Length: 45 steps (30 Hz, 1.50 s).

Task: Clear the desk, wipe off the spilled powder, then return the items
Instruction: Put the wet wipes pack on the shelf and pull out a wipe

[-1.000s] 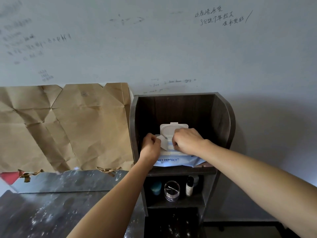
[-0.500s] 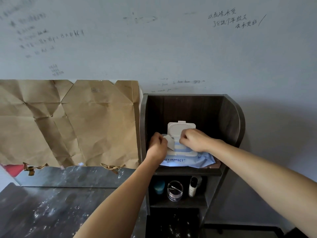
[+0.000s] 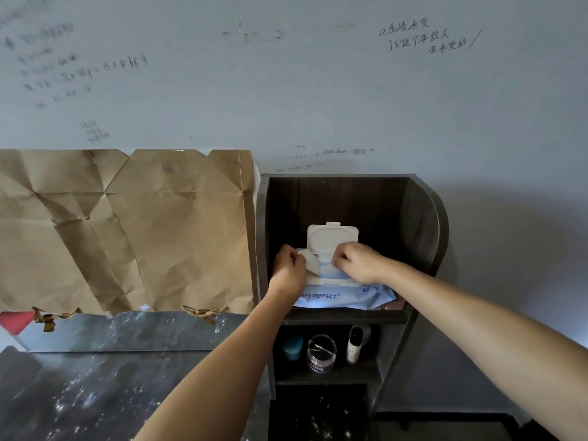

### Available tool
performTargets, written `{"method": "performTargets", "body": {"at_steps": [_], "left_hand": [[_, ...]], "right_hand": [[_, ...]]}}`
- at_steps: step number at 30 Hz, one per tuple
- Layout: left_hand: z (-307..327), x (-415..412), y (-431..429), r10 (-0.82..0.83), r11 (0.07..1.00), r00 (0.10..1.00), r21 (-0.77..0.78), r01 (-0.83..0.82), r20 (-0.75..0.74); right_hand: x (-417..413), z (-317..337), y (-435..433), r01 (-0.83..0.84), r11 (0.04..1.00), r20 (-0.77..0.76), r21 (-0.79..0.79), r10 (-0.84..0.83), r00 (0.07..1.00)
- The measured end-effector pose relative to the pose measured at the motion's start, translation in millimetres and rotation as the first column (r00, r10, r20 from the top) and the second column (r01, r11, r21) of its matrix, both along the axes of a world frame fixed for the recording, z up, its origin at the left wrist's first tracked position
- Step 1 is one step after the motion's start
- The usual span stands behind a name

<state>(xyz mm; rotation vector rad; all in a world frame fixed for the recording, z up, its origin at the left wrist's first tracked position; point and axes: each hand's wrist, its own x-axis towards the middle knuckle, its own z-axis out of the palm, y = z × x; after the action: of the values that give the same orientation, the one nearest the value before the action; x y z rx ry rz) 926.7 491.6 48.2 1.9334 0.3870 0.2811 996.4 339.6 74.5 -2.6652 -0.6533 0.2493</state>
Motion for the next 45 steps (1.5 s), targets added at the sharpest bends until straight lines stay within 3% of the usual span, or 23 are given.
{"method": "performTargets", "body": {"at_steps": [4,6,11,15,18,20,22,24,27,29,31,34,38,39,42,45], "left_hand": [[2.6,0.3,-0.7,0.018,0.999,1.000,-0.032,-0.018,0.012],[3.4,0.4,-1.2,0.027,0.998,1.000,-0.049,-0.026,0.007],[4.1,0.8,-1.7,0.023,0.997,0.999,-0.066,-0.025,-0.026],[4.5,-1.1,-4.1,0.029,0.997,1.000,-0.076,-0.028,0.009],[6.0,-4.4,-11.2,-0.092,0.995,0.985,0.059,0.084,0.146],[4.1,-4.1,-14.3,-0.239,0.941,0.954,0.286,0.182,0.179],[-2.7,0.6,-14.2,-0.380,0.804,0.917,0.534,0.263,0.121],[-7.6,4.7,-13.2,-0.460,0.655,0.888,0.677,0.336,0.004],[-8.7,8.8,-11.0,-0.466,0.473,0.873,0.793,0.384,-0.145],[-6.2,11.3,-11.2,-0.464,0.344,0.860,0.852,0.395,-0.212],[-3.3,14.5,-11.2,-0.456,0.285,0.849,0.860,0.423,-0.267],[0.1,15.1,-10.4,-0.480,0.394,0.851,0.814,0.427,-0.214],[7.0,14.4,-6.5,-0.310,0.719,0.898,0.695,0.006,0.312],[12.2,15.9,-6.5,-0.279,0.750,0.901,0.661,-0.011,0.332],[23.0,18.1,-10.3,-0.274,0.786,0.946,0.608,0.115,0.176],[15.2,10.9,-10.0,-0.314,0.761,0.932,0.635,0.133,0.182]], "right_hand": [[1.6,2.6,2.3,0.066,0.975,-0.135,0.211,-0.038,0.990],[2.5,5.1,2.5,0.148,0.912,-0.224,0.382,-0.065,0.973],[1.4,37.2,-8.8,0.380,0.542,-0.393,0.749,-0.098,0.914],[-0.3,58.8,-25.3,0.474,0.272,-0.427,0.837,-0.217,0.878],[-7.3,56.1,-31.1,0.517,0.244,-0.429,0.821,-0.333,0.839],[-10.8,46.6,-32.4,0.551,0.232,-0.470,0.802,-0.325,0.821],[-18.0,37.1,-32.7,0.576,0.241,-0.493,0.781,-0.328,0.806],[-24.6,25.9,-33.6,0.554,0.324,-0.432,0.767,-0.379,0.819],[-35.9,2.8,-37.5,0.435,0.545,-0.213,0.716,-0.424,0.880],[-42.4,-11.5,-43.5,0.360,0.746,-0.033,0.561,-0.414,0.909],[-49.1,-18.2,-47.0,0.314,0.869,0.080,0.383,-0.370,0.926],[-57.5,-21.0,-47.5,0.308,0.921,0.168,0.241,-0.352,0.921],[-66.4,-30.9,-55.8,0.305,0.916,0.152,0.260,-0.351,0.924],[-68.2,-34.1,-57.9,0.297,0.913,0.142,0.280,-0.346,0.928],[-70.8,-39.9,-61.8,0.288,0.906,0.126,0.310,-0.340,0.932],[-71.4,-43.3,-64.3,0.322,0.845,0.031,0.427,-0.370,0.929]]}}
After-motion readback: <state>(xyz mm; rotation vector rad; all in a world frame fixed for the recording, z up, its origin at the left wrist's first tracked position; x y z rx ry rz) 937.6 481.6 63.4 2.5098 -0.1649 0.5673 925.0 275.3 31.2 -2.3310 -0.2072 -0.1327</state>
